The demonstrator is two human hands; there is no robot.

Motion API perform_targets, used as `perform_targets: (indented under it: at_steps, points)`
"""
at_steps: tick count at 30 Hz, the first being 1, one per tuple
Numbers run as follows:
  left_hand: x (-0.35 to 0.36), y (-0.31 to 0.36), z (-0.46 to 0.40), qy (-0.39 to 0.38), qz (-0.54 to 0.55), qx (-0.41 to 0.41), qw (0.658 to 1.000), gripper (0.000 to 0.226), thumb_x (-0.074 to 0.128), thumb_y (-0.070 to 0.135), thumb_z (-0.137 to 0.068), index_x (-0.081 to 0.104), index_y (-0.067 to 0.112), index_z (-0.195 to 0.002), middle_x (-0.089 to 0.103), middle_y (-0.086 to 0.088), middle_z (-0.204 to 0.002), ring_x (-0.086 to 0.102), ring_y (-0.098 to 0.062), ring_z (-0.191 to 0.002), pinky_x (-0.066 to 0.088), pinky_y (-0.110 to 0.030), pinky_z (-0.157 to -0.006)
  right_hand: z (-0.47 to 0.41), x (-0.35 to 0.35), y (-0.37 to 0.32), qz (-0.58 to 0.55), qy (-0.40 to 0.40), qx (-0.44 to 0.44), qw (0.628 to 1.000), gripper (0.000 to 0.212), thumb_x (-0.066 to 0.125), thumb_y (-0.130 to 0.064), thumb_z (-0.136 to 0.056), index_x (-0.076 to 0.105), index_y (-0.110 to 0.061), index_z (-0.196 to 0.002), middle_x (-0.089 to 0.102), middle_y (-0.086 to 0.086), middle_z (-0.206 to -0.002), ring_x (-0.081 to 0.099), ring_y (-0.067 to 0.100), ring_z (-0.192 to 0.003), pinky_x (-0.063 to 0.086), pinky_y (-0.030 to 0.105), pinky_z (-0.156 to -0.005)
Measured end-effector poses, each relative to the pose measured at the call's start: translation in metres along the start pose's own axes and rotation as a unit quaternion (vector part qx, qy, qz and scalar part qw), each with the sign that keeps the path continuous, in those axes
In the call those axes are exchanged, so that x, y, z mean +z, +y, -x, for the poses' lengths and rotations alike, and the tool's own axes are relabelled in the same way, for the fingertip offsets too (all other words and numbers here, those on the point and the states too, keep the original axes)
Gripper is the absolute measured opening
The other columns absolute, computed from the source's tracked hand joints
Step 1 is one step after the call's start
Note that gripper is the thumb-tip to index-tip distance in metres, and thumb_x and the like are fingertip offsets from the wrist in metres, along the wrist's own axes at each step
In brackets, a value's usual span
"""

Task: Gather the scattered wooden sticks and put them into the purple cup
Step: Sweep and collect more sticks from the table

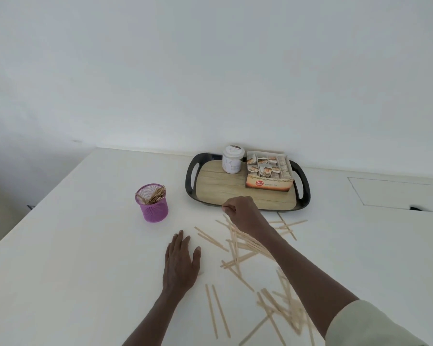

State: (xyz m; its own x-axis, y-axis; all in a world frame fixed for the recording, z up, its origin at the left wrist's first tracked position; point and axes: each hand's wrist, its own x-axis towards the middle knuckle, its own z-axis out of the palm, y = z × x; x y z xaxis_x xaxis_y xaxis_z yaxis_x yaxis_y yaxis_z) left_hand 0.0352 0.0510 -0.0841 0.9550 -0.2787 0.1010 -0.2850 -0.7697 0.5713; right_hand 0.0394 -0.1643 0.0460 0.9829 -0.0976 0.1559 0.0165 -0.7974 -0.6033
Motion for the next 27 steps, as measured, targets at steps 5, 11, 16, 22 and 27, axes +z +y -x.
perform_targets:
  at_steps: [5,11,16,22,27]
  points:
    - [-0.009,0.009,-0.012,-0.023,0.068,-0.041,0.997,0.045,0.050,0.021,-0.101,0.047,0.001,-0.142,0.037,-0.014,-0.156,0.028,-0.026,-0.147,0.022,-0.038,-0.121,0.040,-0.027,0.072,0.095,0.028,0.117,0.988,0.022,0.050,0.001,-0.085,0.060,0.006,-0.066,0.064,0.014,-0.065,0.058,0.028,-0.065,0.045,0.035,-0.066]
    - [-0.010,0.024,-0.021,-0.050,0.009,0.107,0.993,0.048,0.040,0.005,-0.100,0.042,0.010,-0.147,0.031,-0.004,-0.160,0.022,-0.017,-0.150,0.019,-0.031,-0.122,0.063,-0.041,0.128,0.154,-0.005,0.251,0.956,0.034,0.054,-0.024,-0.096,0.064,-0.005,-0.122,0.064,0.012,-0.125,0.053,0.030,-0.125,0.047,0.040,-0.099]
    - [0.009,0.021,-0.020,-0.129,-0.087,0.169,0.973,0.055,0.029,0.008,-0.103,0.020,0.013,-0.157,0.003,0.004,-0.164,0.001,-0.014,-0.153,-0.002,-0.022,-0.119,0.065,-0.030,0.144,0.166,-0.152,0.264,0.938,0.070,0.040,-0.054,-0.100,0.024,-0.015,-0.156,0.014,0.011,-0.165,0.014,0.028,-0.153,0.021,0.045,-0.122]
    - [0.009,0.019,-0.018,-0.134,-0.097,0.158,0.974,0.053,0.034,0.011,-0.103,0.028,0.018,-0.155,0.014,0.006,-0.165,0.010,-0.011,-0.152,0.018,-0.027,-0.121,0.057,-0.016,0.146,0.174,-0.172,0.224,0.943,0.075,0.034,-0.062,-0.098,0.014,-0.021,-0.158,-0.001,0.005,-0.168,0.003,0.029,-0.154,0.011,0.047,-0.124]
    - [0.000,0.025,-0.017,-0.129,-0.103,0.150,0.975,0.045,0.042,0.018,-0.103,0.045,0.026,-0.148,0.028,0.006,-0.161,0.024,-0.014,-0.149,0.042,-0.036,-0.111,0.060,-0.010,0.143,0.204,-0.154,0.176,0.951,0.069,0.038,-0.058,-0.098,0.027,-0.021,-0.154,0.012,0.001,-0.166,0.017,0.032,-0.150,0.019,0.046,-0.121]
